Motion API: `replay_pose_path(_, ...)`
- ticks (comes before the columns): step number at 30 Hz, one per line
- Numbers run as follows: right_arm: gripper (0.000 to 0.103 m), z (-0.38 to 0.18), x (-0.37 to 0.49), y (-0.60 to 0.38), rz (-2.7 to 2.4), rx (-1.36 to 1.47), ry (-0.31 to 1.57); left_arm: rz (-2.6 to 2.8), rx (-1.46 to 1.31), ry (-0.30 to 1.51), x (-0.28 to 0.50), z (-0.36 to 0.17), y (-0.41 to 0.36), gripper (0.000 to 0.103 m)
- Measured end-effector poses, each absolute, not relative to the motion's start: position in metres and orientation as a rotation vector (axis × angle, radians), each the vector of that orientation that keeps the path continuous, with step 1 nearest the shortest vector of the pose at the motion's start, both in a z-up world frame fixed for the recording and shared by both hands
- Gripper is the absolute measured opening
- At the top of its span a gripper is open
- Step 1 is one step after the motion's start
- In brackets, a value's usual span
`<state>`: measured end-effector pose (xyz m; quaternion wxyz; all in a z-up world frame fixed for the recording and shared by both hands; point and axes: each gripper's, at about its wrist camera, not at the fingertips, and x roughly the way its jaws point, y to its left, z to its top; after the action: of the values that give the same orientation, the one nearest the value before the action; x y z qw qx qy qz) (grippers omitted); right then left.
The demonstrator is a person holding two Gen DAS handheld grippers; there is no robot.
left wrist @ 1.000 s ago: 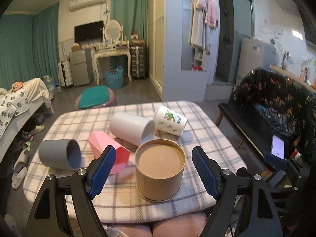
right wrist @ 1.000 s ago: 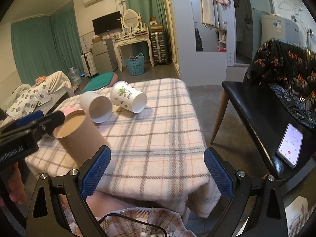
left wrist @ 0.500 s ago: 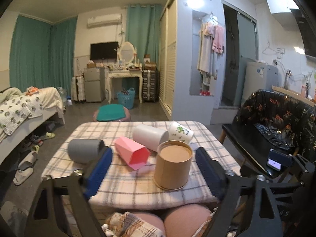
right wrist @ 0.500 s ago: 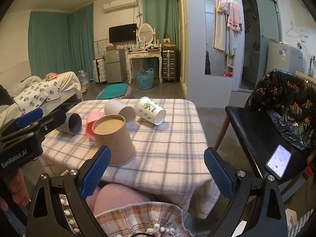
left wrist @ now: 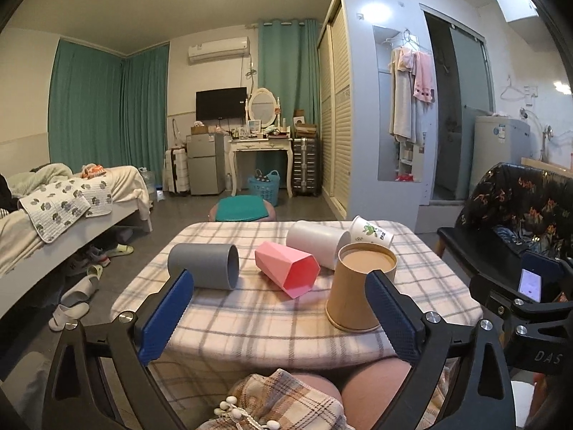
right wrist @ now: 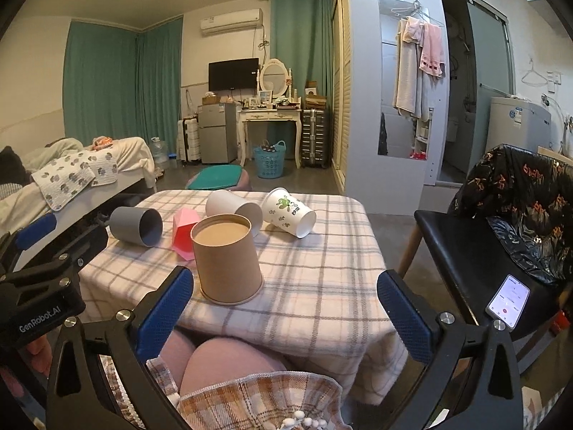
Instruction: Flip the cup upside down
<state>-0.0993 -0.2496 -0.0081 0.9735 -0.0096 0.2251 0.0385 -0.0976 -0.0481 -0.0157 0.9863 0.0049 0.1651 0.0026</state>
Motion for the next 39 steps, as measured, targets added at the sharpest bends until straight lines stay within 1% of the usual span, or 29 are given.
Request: replay_pose_path(39,0.103,-0.0102,-0.0986,-0.2438,0.075,-0.016,0.477,0.009,-0.011,0.349,-0.1053,-0.0244,-0.0426,0.1)
